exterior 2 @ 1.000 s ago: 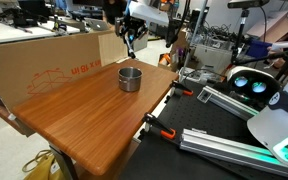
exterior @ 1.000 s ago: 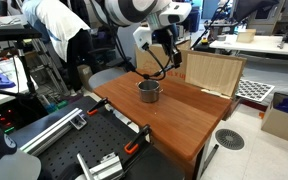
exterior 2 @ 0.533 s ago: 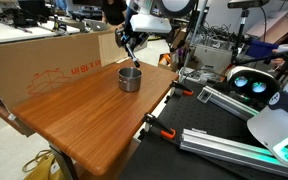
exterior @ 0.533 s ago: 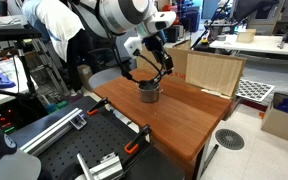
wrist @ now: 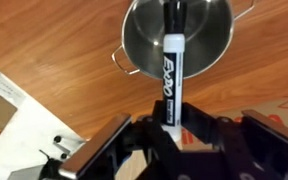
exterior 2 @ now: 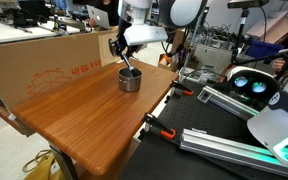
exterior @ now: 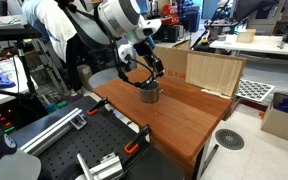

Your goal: Put the marker in the pot

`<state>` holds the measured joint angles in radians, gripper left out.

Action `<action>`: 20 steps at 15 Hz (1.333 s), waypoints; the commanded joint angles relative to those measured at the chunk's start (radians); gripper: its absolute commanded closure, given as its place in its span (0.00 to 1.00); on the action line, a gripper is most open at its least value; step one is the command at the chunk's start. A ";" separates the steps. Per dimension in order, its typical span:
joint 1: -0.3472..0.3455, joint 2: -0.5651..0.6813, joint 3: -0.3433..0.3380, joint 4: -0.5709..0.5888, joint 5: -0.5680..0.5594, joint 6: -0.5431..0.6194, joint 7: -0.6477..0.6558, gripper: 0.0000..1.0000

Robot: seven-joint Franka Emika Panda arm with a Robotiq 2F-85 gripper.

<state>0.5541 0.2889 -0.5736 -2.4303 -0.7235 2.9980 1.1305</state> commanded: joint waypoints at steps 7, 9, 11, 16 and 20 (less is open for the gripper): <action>0.028 0.081 0.000 0.025 0.011 -0.029 0.031 0.42; 0.016 0.072 0.015 0.020 0.027 -0.044 0.017 0.30; 0.006 0.068 0.025 0.018 0.040 -0.053 0.007 0.15; -0.049 0.007 0.089 -0.014 0.122 -0.084 -0.065 0.00; -0.079 -0.109 0.122 -0.063 0.199 -0.102 -0.141 0.00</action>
<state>0.5168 0.2953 -0.4934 -2.4359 -0.5788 2.9327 1.0633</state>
